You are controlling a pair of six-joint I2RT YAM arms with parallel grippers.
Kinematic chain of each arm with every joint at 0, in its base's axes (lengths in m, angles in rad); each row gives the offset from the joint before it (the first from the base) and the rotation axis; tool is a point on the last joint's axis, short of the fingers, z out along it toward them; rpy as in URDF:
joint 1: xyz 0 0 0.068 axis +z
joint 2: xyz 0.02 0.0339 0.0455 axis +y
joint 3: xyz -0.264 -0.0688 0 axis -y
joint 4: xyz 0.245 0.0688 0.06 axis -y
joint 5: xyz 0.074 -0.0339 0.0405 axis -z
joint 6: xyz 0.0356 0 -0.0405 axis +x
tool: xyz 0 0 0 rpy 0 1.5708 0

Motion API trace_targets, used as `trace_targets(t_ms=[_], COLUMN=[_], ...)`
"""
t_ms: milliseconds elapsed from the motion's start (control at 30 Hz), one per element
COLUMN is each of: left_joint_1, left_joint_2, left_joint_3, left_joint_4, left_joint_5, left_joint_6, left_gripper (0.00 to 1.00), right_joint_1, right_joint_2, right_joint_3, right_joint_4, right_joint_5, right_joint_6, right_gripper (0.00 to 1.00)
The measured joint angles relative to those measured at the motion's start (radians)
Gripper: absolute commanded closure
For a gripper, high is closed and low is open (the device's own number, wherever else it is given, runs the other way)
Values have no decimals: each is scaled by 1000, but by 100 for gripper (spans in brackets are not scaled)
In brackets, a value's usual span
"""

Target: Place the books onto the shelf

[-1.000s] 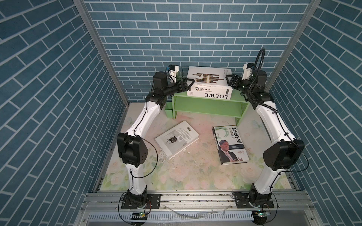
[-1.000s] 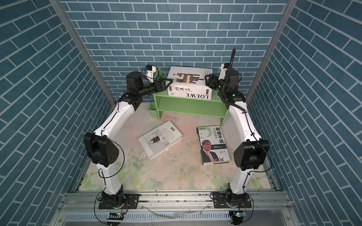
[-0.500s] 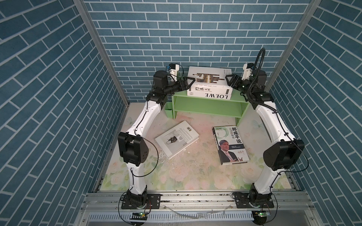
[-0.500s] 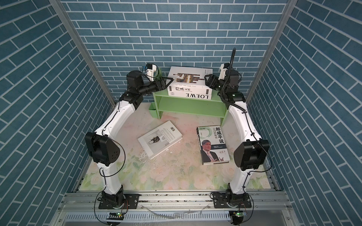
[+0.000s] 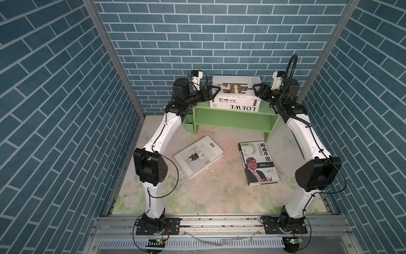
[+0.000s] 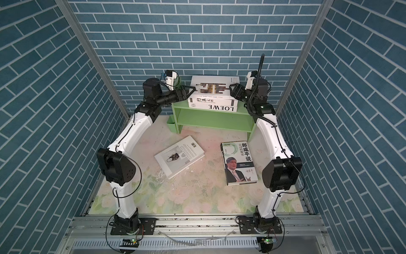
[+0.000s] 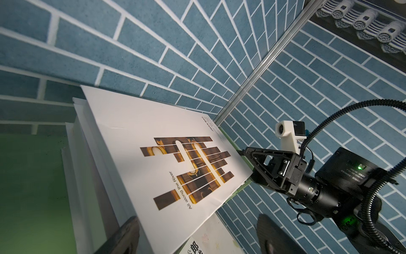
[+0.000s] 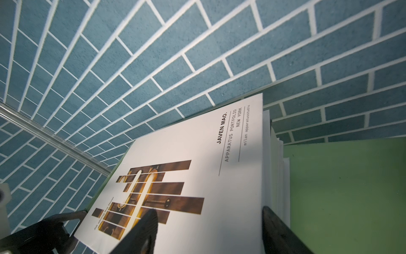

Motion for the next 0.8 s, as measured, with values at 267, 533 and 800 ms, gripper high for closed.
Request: trace_targets(t_ms=[267,533,800], left_joint_1=[0,0,2], left_joint_2=[27,50,83], left_joint_3=[30,76,133], left_joint_4=[-8,-15,-22], left_joint_5=[1,6,7], left_joint_6=[0,-4,-13], left_gripper=[14,14,13], right_joint_1=[0,0,-1], right_joint_2=[0,0,0], right_joint_3=[0,-2,-2], right_joint_4=[0,3,7], right_joint_5=[-6,-13,-19], right_joint_6=[5,33,46], right_gripper=[26,26,26])
